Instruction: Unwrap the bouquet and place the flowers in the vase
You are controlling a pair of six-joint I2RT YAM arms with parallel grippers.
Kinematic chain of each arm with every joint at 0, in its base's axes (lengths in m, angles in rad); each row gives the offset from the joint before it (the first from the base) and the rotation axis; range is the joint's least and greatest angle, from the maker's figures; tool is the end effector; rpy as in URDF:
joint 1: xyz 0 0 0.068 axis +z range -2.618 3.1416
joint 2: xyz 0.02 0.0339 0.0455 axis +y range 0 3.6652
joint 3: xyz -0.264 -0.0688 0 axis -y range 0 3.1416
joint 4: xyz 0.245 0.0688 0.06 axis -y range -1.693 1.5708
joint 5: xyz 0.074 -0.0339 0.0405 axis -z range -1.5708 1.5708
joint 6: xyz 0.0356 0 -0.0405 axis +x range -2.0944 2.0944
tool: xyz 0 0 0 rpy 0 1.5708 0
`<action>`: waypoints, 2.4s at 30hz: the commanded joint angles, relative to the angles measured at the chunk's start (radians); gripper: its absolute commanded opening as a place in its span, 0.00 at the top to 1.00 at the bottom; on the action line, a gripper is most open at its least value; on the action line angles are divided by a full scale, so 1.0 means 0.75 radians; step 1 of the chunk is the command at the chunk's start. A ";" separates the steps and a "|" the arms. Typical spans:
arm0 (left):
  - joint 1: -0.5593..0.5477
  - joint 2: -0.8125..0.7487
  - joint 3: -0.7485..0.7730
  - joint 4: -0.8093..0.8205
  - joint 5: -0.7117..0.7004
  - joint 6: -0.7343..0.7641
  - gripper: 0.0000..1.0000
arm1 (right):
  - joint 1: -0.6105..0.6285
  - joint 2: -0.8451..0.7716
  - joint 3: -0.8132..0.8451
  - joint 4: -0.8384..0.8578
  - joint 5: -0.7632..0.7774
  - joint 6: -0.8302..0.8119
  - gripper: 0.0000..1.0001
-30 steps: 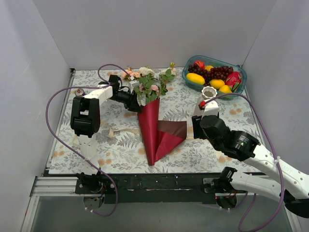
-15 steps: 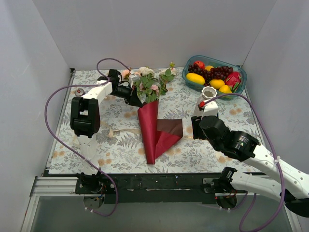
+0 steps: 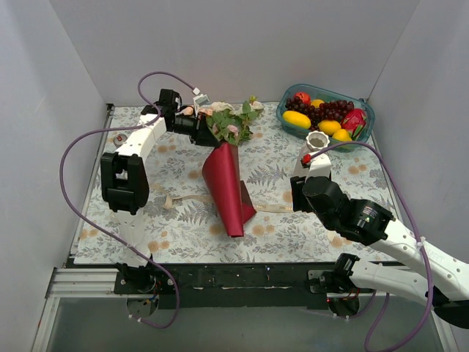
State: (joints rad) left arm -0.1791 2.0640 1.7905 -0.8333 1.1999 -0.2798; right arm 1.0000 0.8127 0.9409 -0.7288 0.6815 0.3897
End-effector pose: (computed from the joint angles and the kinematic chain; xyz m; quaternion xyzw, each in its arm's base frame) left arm 0.4231 -0.1103 0.2599 0.0892 0.8088 -0.5782 0.0598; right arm 0.1041 0.1206 0.3386 -0.1019 0.8421 0.0543 0.5269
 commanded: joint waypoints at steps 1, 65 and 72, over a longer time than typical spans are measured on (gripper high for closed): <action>-0.037 -0.220 0.049 0.078 0.088 -0.124 0.96 | 0.010 -0.020 0.032 0.045 0.036 0.018 0.36; -0.017 -0.379 -0.207 -0.449 -0.168 0.516 1.00 | 0.168 0.047 0.104 -0.080 0.161 0.123 0.33; -0.080 -0.416 -0.111 -0.354 -0.119 0.312 1.00 | 0.182 0.009 0.095 -0.120 0.173 0.161 0.33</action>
State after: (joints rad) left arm -0.2218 1.8046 1.6535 -1.1568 1.0672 0.0711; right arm 1.1255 0.8459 0.9825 -0.8001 0.7788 0.4767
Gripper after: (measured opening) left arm 0.010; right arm 0.673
